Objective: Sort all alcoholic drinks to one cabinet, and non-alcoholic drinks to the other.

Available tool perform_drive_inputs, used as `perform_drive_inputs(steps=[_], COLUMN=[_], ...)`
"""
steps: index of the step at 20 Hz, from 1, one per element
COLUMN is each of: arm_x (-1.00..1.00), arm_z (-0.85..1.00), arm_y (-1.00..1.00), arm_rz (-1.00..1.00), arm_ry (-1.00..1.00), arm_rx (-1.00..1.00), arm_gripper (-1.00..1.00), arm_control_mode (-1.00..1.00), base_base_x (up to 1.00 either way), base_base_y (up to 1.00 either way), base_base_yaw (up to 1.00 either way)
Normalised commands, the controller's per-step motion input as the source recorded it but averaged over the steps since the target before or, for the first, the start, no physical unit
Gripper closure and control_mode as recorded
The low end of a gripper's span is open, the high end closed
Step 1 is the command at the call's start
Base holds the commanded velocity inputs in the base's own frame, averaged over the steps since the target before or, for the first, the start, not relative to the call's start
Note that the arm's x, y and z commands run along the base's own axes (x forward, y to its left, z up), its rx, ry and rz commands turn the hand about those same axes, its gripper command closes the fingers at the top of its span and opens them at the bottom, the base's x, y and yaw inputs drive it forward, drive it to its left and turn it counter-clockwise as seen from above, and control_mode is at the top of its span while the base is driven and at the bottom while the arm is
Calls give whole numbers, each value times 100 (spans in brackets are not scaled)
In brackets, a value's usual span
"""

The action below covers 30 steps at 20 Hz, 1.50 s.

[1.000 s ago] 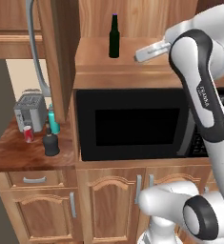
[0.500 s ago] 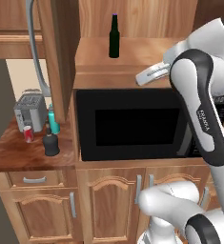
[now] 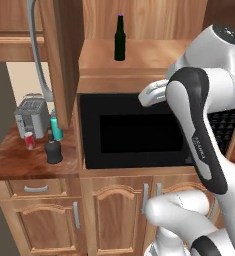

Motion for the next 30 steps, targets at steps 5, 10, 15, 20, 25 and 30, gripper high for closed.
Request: perform_drive_inputs(steps=[5,10,15,20,25,30], arm_x=[-58,-29,-2,0,0,0], arm_z=[-36,-26,-4,0,0,0], arm_y=[-33,-21,-2,0,0,0], arm_rz=[-13,-5,0,0,0,0], arm_ry=[5,4,7,0,0,0], arm_rx=[0,0,0,0,0,0], arm_gripper=[-100,-100,-100,-100,-100,-100], arm_control_mode=[-100,-100,-100,100,100,100], base_base_x=[0,0,0,-86,-75,-23], base_base_y=[0,0,0,1,35,71], base_base_yaw=[0,0,0,-7,-10,-19])
